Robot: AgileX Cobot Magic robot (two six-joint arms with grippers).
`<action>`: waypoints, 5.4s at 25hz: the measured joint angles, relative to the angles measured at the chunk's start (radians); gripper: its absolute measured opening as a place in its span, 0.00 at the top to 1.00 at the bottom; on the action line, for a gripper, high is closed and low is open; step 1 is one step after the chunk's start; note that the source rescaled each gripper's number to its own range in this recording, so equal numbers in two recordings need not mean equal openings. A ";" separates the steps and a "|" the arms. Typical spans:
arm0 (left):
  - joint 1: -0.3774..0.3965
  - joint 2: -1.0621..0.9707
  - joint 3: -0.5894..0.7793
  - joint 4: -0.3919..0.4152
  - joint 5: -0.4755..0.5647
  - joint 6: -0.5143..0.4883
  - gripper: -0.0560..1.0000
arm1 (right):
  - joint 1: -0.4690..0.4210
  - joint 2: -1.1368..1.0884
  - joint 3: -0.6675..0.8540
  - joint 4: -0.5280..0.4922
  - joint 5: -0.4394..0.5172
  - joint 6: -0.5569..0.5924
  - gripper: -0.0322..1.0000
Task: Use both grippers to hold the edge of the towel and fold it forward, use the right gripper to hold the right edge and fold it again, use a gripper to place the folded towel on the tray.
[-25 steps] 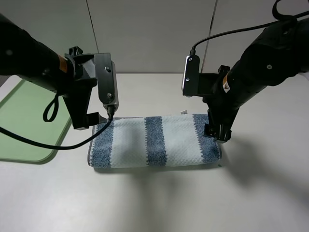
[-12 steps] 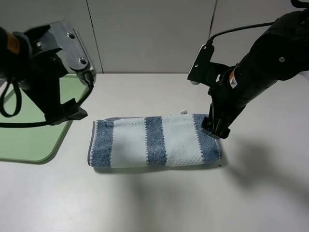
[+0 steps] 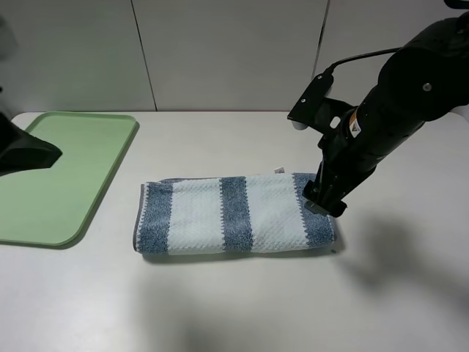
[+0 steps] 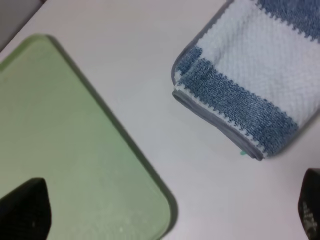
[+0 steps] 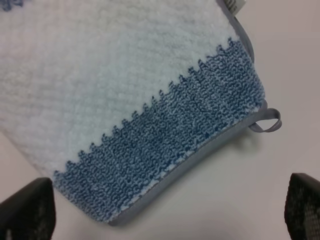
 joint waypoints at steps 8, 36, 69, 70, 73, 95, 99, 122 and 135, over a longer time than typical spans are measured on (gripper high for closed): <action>0.000 -0.281 0.058 0.000 0.122 -0.133 0.02 | 0.000 0.000 0.000 0.014 0.006 0.000 0.00; 0.000 -0.867 0.365 -0.020 0.256 -0.439 0.04 | 0.000 0.000 0.000 0.086 -0.132 0.407 0.00; 0.000 -0.867 0.366 -0.019 0.254 -0.427 0.04 | -0.098 0.098 0.000 0.079 -0.071 0.741 0.00; 0.000 -0.867 0.366 -0.019 0.254 -0.427 0.04 | -0.112 0.098 0.000 0.082 -0.071 0.740 0.00; 0.000 -0.867 0.366 -0.019 0.254 -0.427 0.04 | -0.139 0.098 -0.003 0.088 -0.068 0.737 0.00; 0.000 -0.867 0.366 -0.019 0.254 -0.427 0.04 | -0.161 0.358 -0.157 0.206 -0.017 0.605 0.00; 0.000 -0.867 0.366 -0.019 0.254 -0.427 0.04 | -0.161 0.398 -0.157 0.198 -0.022 0.601 0.00; 0.000 -0.867 0.366 -0.019 0.254 -0.427 0.04 | -0.193 0.422 -0.162 0.180 -0.055 0.552 0.00; 0.000 -0.867 0.366 -0.018 0.254 -0.427 0.04 | -0.199 0.449 -0.165 0.173 -0.087 0.546 0.00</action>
